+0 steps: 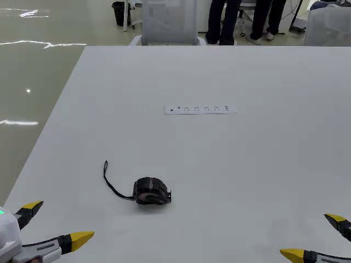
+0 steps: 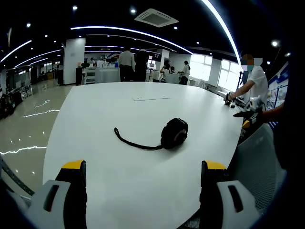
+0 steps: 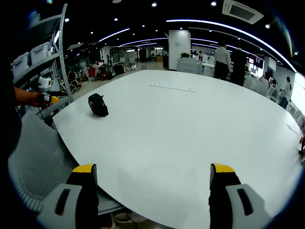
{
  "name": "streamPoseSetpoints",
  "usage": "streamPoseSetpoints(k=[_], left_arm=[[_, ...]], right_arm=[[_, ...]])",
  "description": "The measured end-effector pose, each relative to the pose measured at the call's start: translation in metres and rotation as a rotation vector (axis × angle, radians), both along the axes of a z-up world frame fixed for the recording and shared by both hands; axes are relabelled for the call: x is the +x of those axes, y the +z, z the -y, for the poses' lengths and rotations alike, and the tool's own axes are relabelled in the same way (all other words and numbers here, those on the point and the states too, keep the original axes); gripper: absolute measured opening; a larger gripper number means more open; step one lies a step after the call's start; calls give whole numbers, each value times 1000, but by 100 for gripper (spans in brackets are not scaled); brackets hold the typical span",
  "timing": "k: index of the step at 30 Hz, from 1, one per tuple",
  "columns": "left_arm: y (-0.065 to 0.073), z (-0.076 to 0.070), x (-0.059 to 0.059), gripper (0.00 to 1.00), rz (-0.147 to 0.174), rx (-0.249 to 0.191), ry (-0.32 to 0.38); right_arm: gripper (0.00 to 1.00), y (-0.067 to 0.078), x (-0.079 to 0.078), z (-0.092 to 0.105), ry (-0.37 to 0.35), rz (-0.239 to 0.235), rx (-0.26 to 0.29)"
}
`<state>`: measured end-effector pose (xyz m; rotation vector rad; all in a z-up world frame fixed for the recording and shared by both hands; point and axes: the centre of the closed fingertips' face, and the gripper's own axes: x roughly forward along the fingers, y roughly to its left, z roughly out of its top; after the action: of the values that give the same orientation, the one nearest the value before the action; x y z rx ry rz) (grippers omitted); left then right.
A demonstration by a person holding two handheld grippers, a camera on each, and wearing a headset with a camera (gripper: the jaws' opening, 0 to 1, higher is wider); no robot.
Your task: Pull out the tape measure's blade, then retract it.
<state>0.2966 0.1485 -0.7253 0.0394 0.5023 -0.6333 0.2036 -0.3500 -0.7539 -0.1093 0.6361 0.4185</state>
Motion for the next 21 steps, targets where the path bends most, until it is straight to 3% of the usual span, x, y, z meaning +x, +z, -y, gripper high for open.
streamPoseSetpoints(k=[5,15,21], left_arm=[[-5,1,-1,99,-15,11,-25],[-4,-1,3,99,-10,12,-28],[-2,-3,4,99,-4,13,-21]], right_arm=[[100,3,9,-5,12,11,-11],[100,7,18,-14,26,15,-5],[100,6,23,-10,25,15,-8]])
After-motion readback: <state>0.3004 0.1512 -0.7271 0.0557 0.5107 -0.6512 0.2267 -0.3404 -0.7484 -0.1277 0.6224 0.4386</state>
